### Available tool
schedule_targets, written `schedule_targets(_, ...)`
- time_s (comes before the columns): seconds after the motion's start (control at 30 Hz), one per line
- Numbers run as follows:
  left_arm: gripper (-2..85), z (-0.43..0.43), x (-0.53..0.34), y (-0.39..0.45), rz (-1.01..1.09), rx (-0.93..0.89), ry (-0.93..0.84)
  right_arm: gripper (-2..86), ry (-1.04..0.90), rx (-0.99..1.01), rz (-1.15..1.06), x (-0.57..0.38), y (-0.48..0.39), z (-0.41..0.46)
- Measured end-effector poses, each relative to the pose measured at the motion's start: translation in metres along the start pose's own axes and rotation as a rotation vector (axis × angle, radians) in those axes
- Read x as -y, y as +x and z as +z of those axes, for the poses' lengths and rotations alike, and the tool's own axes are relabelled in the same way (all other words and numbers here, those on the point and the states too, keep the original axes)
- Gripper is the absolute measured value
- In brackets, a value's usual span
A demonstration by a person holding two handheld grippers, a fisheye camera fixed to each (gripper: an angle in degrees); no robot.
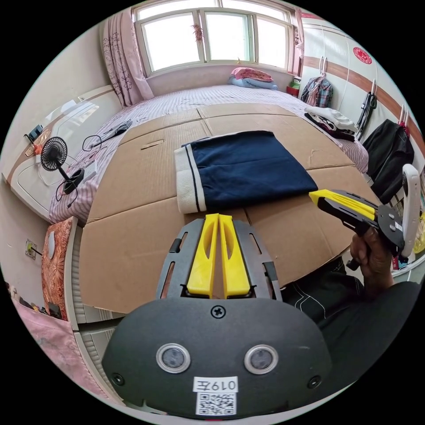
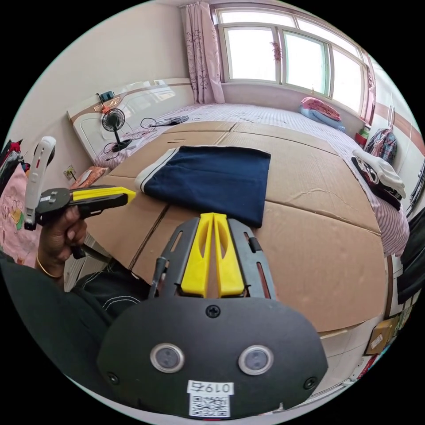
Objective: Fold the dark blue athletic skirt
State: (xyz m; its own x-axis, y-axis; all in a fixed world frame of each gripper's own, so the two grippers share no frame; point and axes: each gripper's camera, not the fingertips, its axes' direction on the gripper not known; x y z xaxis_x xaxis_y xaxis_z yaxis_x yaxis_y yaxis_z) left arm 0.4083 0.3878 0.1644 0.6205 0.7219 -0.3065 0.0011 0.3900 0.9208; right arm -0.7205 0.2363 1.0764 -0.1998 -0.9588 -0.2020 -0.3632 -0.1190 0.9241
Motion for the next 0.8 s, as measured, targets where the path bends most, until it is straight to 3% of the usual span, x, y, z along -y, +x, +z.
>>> schedule_targets(0.3, 1.1, 0.006, 0.005, -0.005, -0.026, 0.049, -0.008, -0.8, 0.096, 0.035, -0.092, -0.002, 0.011, 0.001)
schedule_targets(0.43, 1.5, 0.013, 0.011, -0.011, -0.035, 0.059, -0.010, 0.5, 0.053, 0.021, -0.084, 0.005, 0.017, 0.016)
schedule_targets(0.63, 5.1, 0.025, 0.012, -0.022, -0.014, 0.086, 0.008, 10.9, 0.007, 0.017, -0.125, 0.020, 0.032, 0.027)
schedule_targets(0.8, 12.0, 0.027, 0.003, -0.016, 0.185, 0.116, 0.121, 16.1, -0.017, -0.045, -0.284, 0.022, 0.037, 0.037)
